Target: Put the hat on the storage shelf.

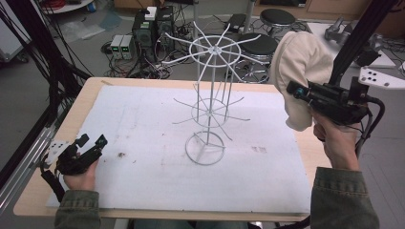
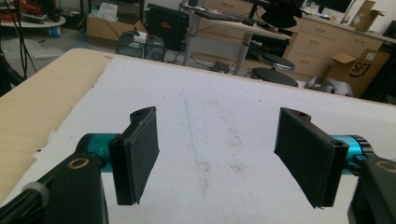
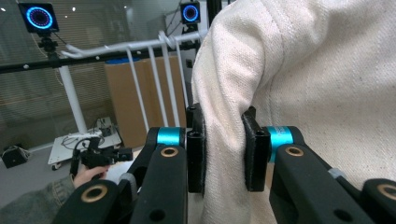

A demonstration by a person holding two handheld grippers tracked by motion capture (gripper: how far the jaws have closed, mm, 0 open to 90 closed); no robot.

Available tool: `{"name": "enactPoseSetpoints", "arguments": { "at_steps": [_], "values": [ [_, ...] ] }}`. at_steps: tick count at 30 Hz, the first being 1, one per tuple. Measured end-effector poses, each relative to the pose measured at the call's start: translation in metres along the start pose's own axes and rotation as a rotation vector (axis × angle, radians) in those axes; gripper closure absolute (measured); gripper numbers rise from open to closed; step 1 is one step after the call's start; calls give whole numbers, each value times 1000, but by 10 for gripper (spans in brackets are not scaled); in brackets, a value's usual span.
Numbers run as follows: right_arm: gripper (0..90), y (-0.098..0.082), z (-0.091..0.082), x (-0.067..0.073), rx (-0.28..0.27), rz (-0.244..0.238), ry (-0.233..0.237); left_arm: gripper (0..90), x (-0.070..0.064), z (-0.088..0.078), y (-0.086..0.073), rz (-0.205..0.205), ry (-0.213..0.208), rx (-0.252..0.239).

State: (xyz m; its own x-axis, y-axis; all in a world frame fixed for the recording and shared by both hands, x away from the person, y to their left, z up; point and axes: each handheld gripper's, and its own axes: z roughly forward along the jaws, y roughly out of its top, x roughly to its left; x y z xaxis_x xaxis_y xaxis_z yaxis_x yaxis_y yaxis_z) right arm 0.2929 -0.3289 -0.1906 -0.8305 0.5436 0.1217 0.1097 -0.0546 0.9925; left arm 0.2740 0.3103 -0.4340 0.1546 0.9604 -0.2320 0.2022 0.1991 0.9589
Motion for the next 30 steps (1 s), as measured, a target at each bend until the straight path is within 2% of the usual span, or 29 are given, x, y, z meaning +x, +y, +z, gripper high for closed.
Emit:
{"name": "enactPoseSetpoints", "arguments": {
  "at_steps": [5, 16, 24, 30],
  "values": [
    [747, 15, -1, 9, 6, -15, -6, 302, 0, 0, 0, -4, 2, -4],
    [743, 51, 6, 42, 18, -76, 10, 302, 1, 0, 0, -6, 3, -4],
    [739, 62, 31, 59, 29, -91, 57, 302, 1, 1, 0, -7, 3, -3],
    [725, 63, 53, 61, 63, -93, 56, 302, 2, 1, 0, -3, 3, -3]
  ]
}}
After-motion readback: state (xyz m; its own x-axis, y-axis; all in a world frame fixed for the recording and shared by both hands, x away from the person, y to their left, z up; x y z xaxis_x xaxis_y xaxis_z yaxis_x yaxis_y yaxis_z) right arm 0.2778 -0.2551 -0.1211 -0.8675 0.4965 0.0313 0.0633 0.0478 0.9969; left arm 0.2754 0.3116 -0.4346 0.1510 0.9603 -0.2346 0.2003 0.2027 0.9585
